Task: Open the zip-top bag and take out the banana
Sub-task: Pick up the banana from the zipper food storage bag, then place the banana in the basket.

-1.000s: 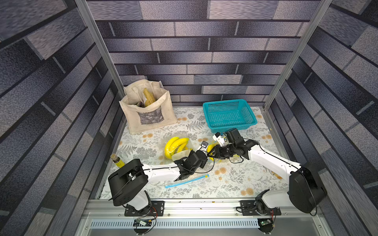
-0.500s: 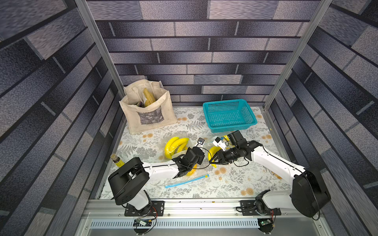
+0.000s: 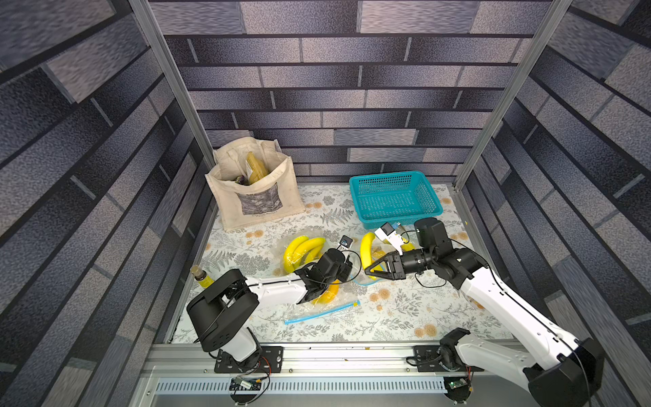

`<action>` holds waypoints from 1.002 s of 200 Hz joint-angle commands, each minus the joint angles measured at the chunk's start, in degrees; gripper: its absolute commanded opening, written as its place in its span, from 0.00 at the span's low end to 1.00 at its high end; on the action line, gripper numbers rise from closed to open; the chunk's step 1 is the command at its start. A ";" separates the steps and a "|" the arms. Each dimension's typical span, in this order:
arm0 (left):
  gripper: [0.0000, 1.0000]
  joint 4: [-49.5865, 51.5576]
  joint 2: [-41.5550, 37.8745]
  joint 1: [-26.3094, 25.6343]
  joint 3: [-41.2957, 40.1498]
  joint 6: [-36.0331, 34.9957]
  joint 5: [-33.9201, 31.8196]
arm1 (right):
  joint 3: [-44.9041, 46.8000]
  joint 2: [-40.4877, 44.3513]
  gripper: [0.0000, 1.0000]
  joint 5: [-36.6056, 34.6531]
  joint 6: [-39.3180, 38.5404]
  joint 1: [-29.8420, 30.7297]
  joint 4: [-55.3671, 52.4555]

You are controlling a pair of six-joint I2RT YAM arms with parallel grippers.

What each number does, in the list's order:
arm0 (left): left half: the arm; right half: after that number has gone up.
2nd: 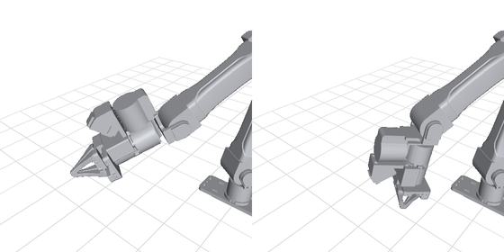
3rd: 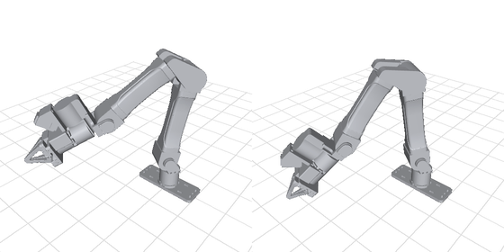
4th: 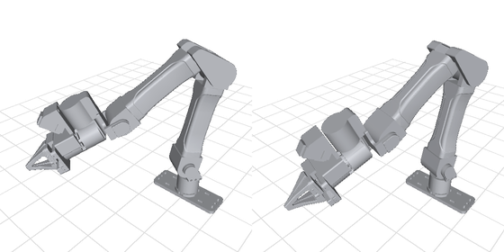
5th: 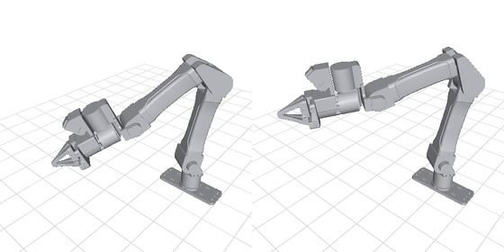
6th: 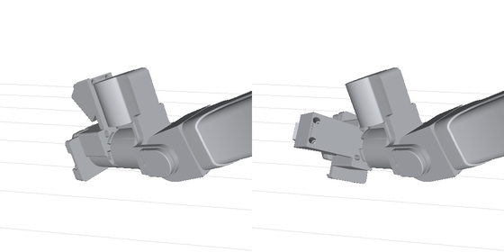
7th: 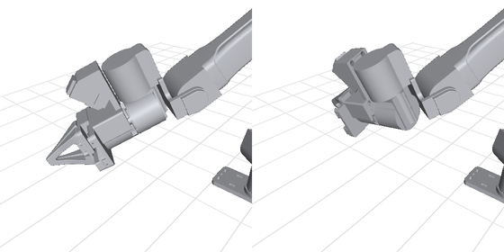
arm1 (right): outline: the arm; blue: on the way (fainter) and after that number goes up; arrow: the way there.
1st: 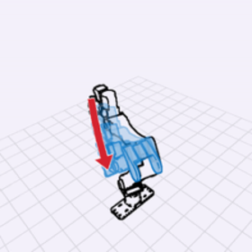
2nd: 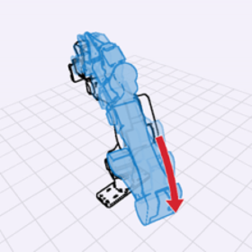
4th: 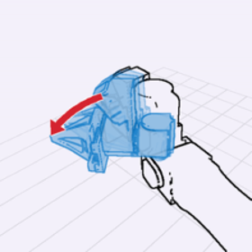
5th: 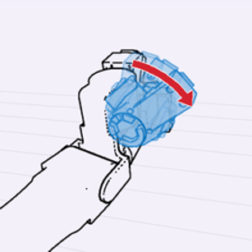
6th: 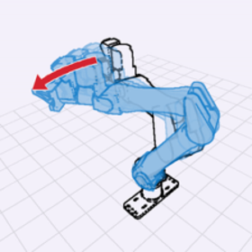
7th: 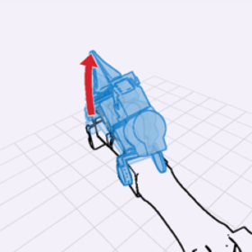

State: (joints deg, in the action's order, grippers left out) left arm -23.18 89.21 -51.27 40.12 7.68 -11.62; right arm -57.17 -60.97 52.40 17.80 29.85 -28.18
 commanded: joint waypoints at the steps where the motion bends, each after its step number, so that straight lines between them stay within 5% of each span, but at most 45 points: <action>1: 0.11 0.06 0.22 0.20 1.23 -0.03 2.67 | -7.93 -1.09 0.00 -5.72 0.46 -1.58 4.43; 25: 0.11 -0.11 -0.72 0.04 0.51 0.32 4.10 | -13.88 -8.90 0.00 -12.91 -2.03 -6.42 3.10; 61: 0.11 -0.09 -1.92 0.11 -0.11 -0.44 6.45 | -30.14 -34.15 0.00 -19.45 -8.55 -12.58 -3.83; 96: 0.10 0.16 -3.48 -0.15 -0.21 -0.04 7.66 | -48.35 -57.09 0.00 -23.92 -7.37 -15.60 -7.08; 128: 0.10 0.88 -4.35 -0.24 -0.12 0.05 8.26 | -60.84 -69.22 0.02 -29.94 -6.56 -16.17 -13.73; 141: 0.10 1.29 -4.48 -0.32 -0.20 -0.08 8.10 | -62.18 -70.38 0.23 -31.54 -6.52 -16.22 -14.89; 163: 0.08 1.29 -4.50 -0.42 -0.63 -0.98 8.61 | -54.30 -63.39 0.42 -31.97 -5.89 -16.18 -8.96; 200: 0.05 0.50 -3.19 -0.91 -0.94 -0.78 8.96 | -32.34 -38.85 0.57 -35.31 -5.24 -16.08 0.28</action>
State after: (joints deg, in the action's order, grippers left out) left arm -22.79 86.39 -51.46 39.94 7.66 -3.84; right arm -98.45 -116.03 19.62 12.36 13.37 -34.17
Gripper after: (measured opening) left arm 0.053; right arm 0.511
